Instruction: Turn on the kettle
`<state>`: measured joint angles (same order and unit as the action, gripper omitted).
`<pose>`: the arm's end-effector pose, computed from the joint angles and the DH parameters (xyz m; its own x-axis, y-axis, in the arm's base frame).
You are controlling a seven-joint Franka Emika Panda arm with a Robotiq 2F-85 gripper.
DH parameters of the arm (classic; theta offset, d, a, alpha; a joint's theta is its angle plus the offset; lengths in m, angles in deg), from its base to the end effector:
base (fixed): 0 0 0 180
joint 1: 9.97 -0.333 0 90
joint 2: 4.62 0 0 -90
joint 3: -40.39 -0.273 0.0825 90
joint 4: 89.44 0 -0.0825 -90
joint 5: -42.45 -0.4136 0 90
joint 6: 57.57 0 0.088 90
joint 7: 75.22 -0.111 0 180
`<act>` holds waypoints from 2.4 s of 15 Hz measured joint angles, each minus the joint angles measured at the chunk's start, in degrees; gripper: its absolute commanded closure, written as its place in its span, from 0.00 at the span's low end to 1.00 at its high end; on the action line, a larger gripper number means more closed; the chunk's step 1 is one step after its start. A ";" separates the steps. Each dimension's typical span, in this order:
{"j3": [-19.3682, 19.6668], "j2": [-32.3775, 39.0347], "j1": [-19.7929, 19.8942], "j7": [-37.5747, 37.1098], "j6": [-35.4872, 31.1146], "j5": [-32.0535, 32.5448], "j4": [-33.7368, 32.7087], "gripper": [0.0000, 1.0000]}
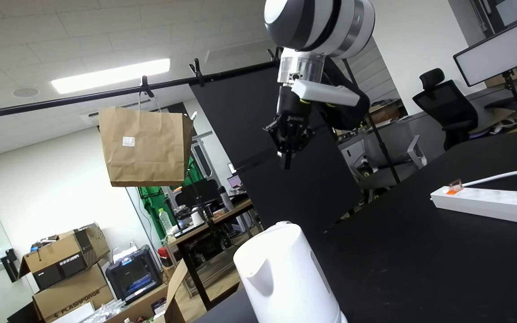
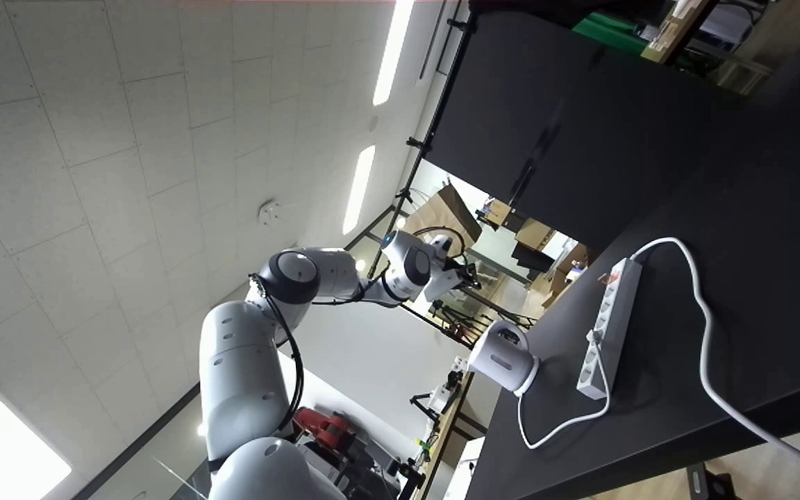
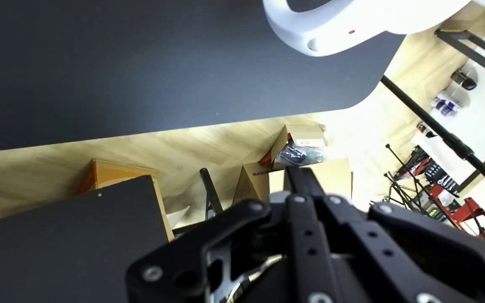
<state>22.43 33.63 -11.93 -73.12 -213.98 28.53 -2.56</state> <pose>0.7232 0.2095 0.2930 0.8768 -0.0377 0.4794 0.1597 -0.9175 -0.3643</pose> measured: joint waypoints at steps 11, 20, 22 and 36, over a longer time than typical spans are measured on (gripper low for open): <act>0.45 7.75 0.89 0.29 19.79 -5.81 -16.16 1.00; 0.67 11.04 0.81 0.81 27.13 -8.30 -22.02 0.99; 0.72 11.08 0.63 0.81 27.10 -8.30 -22.02 0.99; 1.12 12.33 -0.33 1.01 27.09 -8.49 -22.00 1.00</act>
<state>23.54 45.97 -12.27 -72.11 -186.88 20.04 -24.56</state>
